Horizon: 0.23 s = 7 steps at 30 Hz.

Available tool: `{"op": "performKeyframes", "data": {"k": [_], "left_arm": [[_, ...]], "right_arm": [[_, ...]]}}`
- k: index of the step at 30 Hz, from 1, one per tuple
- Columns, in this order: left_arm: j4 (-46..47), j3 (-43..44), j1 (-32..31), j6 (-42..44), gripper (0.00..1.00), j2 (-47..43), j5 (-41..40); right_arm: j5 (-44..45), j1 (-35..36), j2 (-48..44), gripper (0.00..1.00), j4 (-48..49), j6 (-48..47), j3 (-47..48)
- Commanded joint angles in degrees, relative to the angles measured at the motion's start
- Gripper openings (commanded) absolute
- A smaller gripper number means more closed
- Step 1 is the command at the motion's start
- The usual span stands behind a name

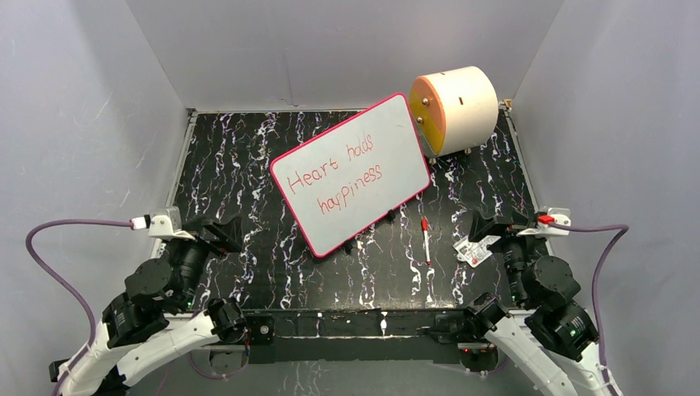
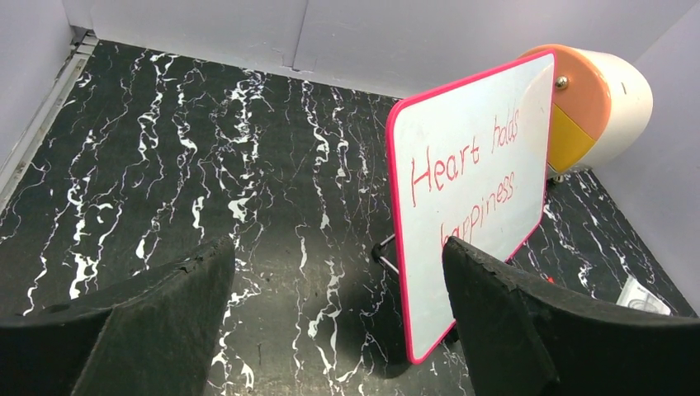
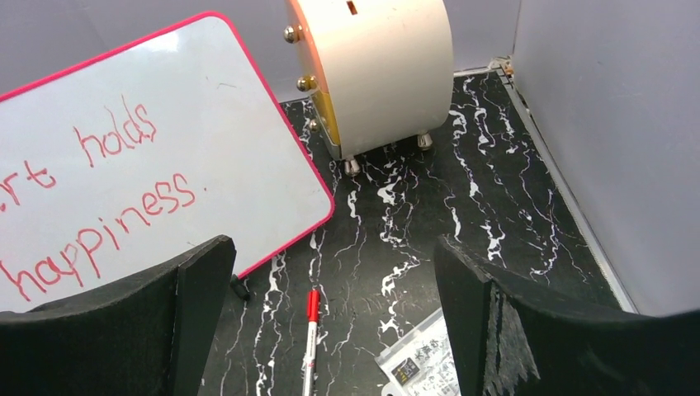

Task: Write a sentence on the whiteboard
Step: Reset both arms

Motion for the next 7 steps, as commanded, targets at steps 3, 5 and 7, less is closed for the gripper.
{"op": "performKeyframes", "data": {"k": [3, 5, 7], "left_arm": [[1.9, 0.1, 0.2, 0.9, 0.93, 0.8, -1.7], [1.9, 0.1, 0.3, 0.7, 0.93, 0.9, -1.8], [2.0, 0.1, 0.3, 0.6, 0.93, 0.7, -1.4]], "right_arm": [[0.9, -0.2, -0.1, 0.99, 3.2, -2.4, -0.5], [0.9, -0.2, -0.2, 0.99, 3.2, -2.4, -0.6], [0.9, -0.1, -0.2, 0.99, 3.2, -2.4, -0.7]]}}
